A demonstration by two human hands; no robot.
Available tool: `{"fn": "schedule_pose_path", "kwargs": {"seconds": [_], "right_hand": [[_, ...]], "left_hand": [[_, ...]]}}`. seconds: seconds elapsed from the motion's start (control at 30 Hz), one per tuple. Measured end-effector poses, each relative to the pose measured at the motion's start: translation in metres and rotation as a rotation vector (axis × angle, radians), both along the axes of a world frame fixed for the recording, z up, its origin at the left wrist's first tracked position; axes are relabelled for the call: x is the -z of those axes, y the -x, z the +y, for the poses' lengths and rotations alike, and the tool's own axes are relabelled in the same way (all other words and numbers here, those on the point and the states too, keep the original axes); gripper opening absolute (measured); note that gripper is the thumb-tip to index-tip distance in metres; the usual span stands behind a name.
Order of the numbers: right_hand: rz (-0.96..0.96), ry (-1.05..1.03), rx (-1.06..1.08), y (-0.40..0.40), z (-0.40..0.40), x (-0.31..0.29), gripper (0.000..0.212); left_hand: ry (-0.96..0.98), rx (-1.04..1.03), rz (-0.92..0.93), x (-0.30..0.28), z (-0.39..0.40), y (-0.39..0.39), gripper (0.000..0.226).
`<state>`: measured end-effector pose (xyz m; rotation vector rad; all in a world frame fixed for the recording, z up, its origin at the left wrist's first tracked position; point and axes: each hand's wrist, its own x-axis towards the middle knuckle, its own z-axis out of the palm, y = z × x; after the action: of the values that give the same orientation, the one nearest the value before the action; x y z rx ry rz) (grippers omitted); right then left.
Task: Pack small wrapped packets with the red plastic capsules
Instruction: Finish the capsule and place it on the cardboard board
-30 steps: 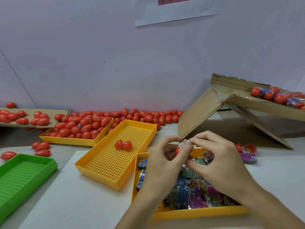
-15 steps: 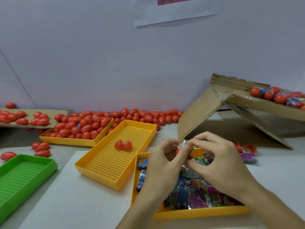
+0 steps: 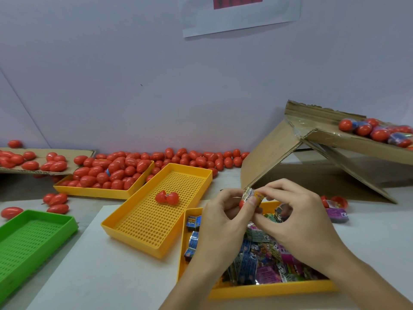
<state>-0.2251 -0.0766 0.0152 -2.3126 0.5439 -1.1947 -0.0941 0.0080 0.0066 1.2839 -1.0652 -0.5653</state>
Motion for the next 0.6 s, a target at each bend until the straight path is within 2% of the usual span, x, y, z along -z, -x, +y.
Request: {"fn": "schedule_pose_path", "kwargs": {"seconds": [0.27,0.6], "right_hand": [[0.017,0.025,-0.020,0.0007,0.0001,0.0006,0.034],[0.084,0.039,-0.104,0.0025,-0.0050,0.0031,0.041]], "left_hand": [[-0.087,0.047,0.014,0.0009,0.0003,-0.0006,0.028],[-0.194,0.140,-0.101,-0.0012,0.0014,-0.0052,0.025]]}}
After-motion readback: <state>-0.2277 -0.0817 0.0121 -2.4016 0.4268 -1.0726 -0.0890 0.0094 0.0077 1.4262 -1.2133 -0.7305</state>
